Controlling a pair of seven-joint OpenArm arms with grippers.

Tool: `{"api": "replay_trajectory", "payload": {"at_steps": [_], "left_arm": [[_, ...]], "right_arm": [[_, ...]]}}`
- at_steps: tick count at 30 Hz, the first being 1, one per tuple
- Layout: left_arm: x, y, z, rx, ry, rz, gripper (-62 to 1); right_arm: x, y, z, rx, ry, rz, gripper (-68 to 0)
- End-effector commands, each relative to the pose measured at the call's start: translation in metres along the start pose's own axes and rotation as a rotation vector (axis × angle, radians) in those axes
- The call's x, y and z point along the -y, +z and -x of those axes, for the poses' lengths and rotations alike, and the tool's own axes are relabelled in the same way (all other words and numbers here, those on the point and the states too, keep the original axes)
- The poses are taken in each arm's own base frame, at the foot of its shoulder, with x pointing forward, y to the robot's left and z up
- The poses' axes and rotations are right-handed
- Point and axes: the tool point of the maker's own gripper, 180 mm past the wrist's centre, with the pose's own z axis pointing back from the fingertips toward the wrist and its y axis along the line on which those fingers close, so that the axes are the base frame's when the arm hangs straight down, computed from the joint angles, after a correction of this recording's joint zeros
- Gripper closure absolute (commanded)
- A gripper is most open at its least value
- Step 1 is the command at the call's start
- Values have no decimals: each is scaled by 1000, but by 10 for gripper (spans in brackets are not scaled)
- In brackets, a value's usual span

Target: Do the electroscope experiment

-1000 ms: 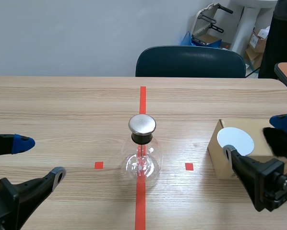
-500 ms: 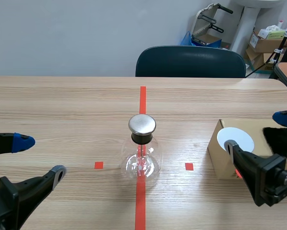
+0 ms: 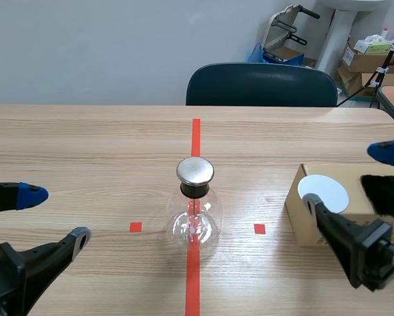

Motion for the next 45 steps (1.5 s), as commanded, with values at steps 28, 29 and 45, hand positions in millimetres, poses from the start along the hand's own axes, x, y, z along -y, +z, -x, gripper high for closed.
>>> {"api": "replay_trajectory", "payload": {"at_steps": [28,29,45], "left_arm": [[59,18,-32,127,-179,446,-506],[62,19,-33,133,-174,463,-506],[70,32,-45,157,-161,595,-506]], "right_arm": [[-37,29,82,-168,1369,164,-679],[-34,26,82,-164,1374,188,-679],[-8,-8,90,-210,1383,360,-679]]}}
